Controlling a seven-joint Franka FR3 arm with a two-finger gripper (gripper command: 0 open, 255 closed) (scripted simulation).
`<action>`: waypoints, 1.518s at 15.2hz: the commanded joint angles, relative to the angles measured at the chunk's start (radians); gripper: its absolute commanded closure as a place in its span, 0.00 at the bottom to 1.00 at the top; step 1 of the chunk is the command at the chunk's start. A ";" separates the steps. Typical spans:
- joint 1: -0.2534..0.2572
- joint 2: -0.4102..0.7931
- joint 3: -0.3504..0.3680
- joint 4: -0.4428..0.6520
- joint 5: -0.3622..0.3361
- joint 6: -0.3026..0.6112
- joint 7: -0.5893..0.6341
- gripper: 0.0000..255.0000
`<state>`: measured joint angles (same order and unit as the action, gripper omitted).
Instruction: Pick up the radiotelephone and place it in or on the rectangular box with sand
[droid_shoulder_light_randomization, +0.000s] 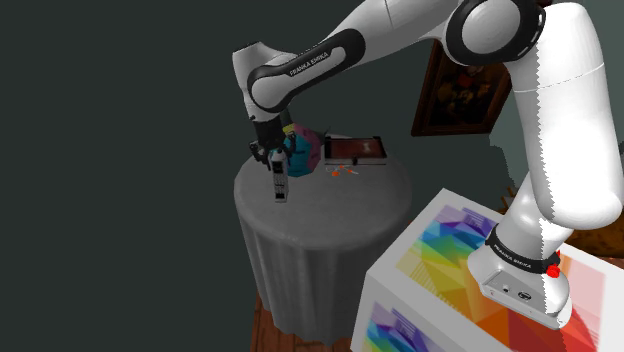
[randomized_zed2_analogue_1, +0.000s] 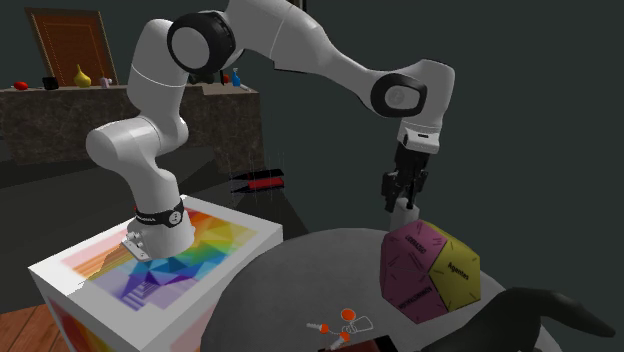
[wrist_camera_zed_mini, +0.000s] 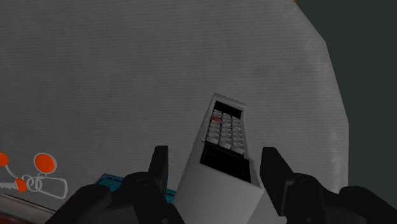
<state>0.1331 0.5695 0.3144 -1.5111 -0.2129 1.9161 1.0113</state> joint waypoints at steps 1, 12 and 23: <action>0.000 0.000 0.000 0.000 0.000 0.000 0.000 1.00; -0.001 -0.015 0.003 0.018 0.005 -0.032 -0.004 1.00; 0.001 -0.055 0.011 0.106 0.021 -0.158 -0.018 1.00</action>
<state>0.1351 0.5223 0.3245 -1.4077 -0.1938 1.7680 0.9942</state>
